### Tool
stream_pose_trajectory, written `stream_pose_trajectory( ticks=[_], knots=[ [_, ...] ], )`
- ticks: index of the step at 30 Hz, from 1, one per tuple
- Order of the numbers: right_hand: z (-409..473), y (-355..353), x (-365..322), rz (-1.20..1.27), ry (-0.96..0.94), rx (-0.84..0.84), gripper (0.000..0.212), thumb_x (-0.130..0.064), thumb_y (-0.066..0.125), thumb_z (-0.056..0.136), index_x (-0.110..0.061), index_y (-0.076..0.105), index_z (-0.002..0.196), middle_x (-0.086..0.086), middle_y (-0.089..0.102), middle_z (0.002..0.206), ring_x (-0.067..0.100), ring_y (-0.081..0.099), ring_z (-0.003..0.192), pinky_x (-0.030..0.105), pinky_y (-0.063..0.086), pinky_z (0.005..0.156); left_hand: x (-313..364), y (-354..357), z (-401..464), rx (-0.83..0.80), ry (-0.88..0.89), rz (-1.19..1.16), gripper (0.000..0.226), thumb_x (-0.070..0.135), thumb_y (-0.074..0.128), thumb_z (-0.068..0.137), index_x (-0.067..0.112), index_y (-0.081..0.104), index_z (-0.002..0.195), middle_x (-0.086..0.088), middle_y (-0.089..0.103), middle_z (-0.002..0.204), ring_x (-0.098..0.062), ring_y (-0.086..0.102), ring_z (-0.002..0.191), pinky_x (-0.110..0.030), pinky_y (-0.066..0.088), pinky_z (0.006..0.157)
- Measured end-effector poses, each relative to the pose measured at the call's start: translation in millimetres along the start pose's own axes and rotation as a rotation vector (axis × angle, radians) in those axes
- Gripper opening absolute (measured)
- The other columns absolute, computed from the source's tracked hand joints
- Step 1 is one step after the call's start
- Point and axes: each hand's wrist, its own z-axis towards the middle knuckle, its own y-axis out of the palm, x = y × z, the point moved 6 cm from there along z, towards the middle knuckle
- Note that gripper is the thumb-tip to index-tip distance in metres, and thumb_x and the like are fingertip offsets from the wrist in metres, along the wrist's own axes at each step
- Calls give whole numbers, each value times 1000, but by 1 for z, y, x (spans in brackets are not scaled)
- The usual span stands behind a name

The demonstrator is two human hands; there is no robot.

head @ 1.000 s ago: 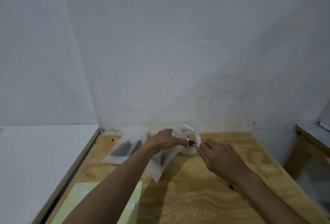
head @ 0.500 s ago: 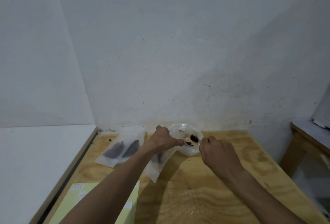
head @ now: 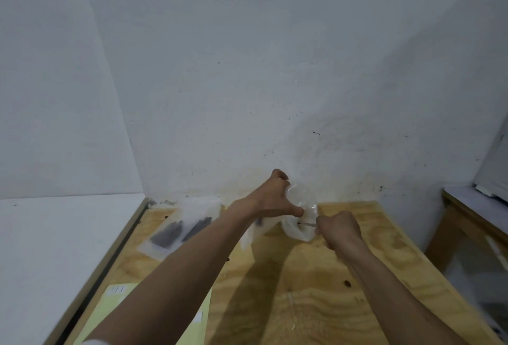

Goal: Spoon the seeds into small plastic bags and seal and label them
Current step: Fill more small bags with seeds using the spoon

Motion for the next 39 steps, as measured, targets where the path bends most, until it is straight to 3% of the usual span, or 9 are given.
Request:
stream_pose_trajectory(
  ticks=[6, 11, 15, 19, 25, 28, 33, 35, 39],
  knots=[
    [4, 1, 29, 211, 190, -30, 19, -7, 56, 92, 0, 60, 74, 6, 47, 58, 18, 32, 44, 24, 25, 47, -2, -1, -2, 2, -6, -27, 70, 42, 81, 79, 6, 55, 132, 4, 34, 147, -16, 54, 114, -31, 53, 88],
    [4, 11, 33, 399, 205, -45, 23, -1, 57, 92, 1, 63, 70, 14, 62, 77, 19, 34, 47, 31, 23, 48, -7, 0, -15, 28, 3, -57, 70, 42, 81, 80, 7, 56, 135, 3, 32, 151, -14, 53, 116, -27, 51, 87],
    [8, 16, 38, 416, 209, -100, 24, 8, 52, 92, -2, 63, 74, 15, 66, 94, 17, 36, 52, 31, 26, 48, -15, -3, -18, 35, -16, -65, 75, 44, 81, 80, 9, 51, 139, 4, 33, 153, -14, 48, 124, -26, 47, 89],
    [10, 9, 37, 413, 135, -115, 12, -3, 58, 91, -4, 64, 81, 4, 55, 64, 13, 43, 47, 20, 35, 35, -29, -7, -21, 46, -56, -94, 78, 42, 81, 80, 11, 47, 143, 5, 35, 151, -12, 47, 123, -21, 41, 85],
    [9, -1, 35, 363, 81, -92, 11, -5, 60, 88, -6, 64, 78, 3, 51, 60, 15, 44, 49, 24, 38, 44, -42, 5, -26, 19, -92, -90, 62, 36, 80, 81, 11, 57, 132, 5, 37, 139, -9, 48, 110, -16, 41, 77],
    [4, -4, 32, 273, 21, -61, 16, -5, 57, 89, -4, 65, 75, 4, 46, 58, 17, 39, 48, 24, 31, 44, -55, 8, -26, 39, -164, -102, 59, 41, 81, 78, 14, 59, 125, 0, 42, 133, -13, 52, 102, -13, 41, 67],
    [0, -12, 26, 222, 2, -40, 23, 1, 57, 87, -5, 64, 67, 7, 45, 61, 18, 35, 47, 24, 26, 44, -70, 14, -20, 45, -241, -150, 38, 49, 77, 64, 18, 58, 76, -6, 52, 110, -10, 56, 72, -11, 36, 50],
    [-2, -16, 24, 213, 5, -54, 29, 5, 55, 89, -6, 63, 63, 5, 45, 58, 17, 35, 45, 26, 27, 44, -69, 15, -21, 56, -233, -166, 33, 44, 78, 68, 19, 59, 78, -5, 50, 116, -9, 56, 79, -11, 38, 54],
    [-1, -27, 14, 227, 17, -76, 25, 3, 56, 88, -6, 61, 65, 2, 40, 54, 15, 32, 40, 26, 24, 44, -63, 13, -27, 79, -192, -191, 30, 36, 77, 81, 20, 59, 98, 1, 42, 120, -14, 44, 116, -15, 40, 69]
  ],
)
